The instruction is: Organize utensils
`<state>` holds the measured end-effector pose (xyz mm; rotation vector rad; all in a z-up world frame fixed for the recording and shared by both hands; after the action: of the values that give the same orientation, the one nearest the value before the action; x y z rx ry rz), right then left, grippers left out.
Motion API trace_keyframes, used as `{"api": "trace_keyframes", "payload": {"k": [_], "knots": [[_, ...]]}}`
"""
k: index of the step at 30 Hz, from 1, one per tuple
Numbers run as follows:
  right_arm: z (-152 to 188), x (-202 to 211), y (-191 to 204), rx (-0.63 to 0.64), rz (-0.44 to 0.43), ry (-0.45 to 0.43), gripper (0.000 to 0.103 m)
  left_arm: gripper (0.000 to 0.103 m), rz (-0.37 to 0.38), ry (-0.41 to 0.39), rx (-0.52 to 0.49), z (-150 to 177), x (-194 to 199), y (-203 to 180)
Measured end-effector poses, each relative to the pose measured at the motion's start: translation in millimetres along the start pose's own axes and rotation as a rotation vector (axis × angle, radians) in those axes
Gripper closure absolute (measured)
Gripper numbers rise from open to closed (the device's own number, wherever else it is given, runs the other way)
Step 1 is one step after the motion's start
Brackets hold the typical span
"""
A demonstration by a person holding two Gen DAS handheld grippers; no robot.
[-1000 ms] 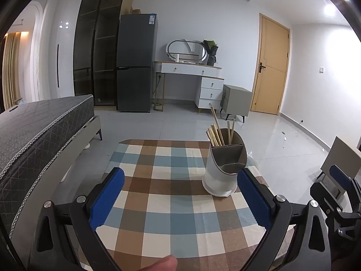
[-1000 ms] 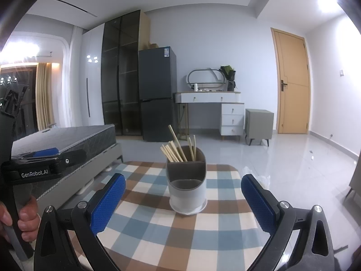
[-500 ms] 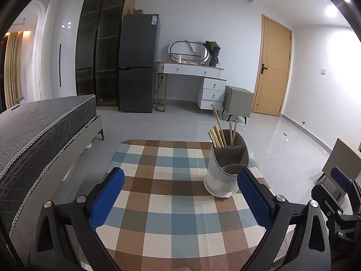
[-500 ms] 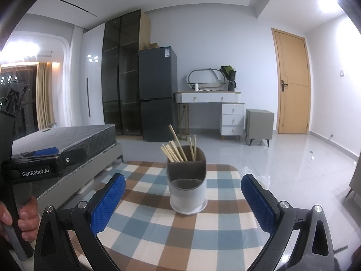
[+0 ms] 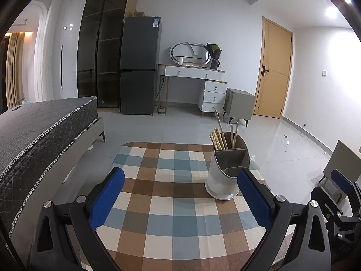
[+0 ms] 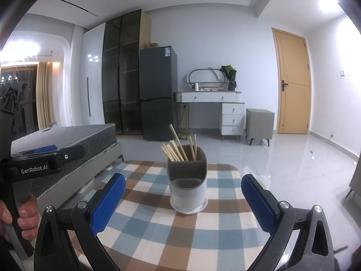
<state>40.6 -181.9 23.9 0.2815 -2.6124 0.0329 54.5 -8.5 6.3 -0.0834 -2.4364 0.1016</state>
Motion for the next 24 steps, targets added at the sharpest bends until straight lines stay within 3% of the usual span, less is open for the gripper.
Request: {"api": "trace_keyframes", "payload": {"k": [24], "knots": [[0.9,0.7,1.1,0.0,-0.001,0.003,0.0,0.005,-0.002,-0.002,0.001,1.2,-0.5,-0.2]]}}
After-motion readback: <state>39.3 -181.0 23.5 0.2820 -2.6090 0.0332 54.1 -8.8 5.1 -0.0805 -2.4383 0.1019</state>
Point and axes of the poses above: each gripper's, at about its wrist camera, not at the fingertips, and x roughly against the way its jaws point, y to its left, z to its underside, the point moved 5 cm from there along -x, roughly the way its jaws point, and after that the axes turned 14 degrees about y, right-handed, at the moved point
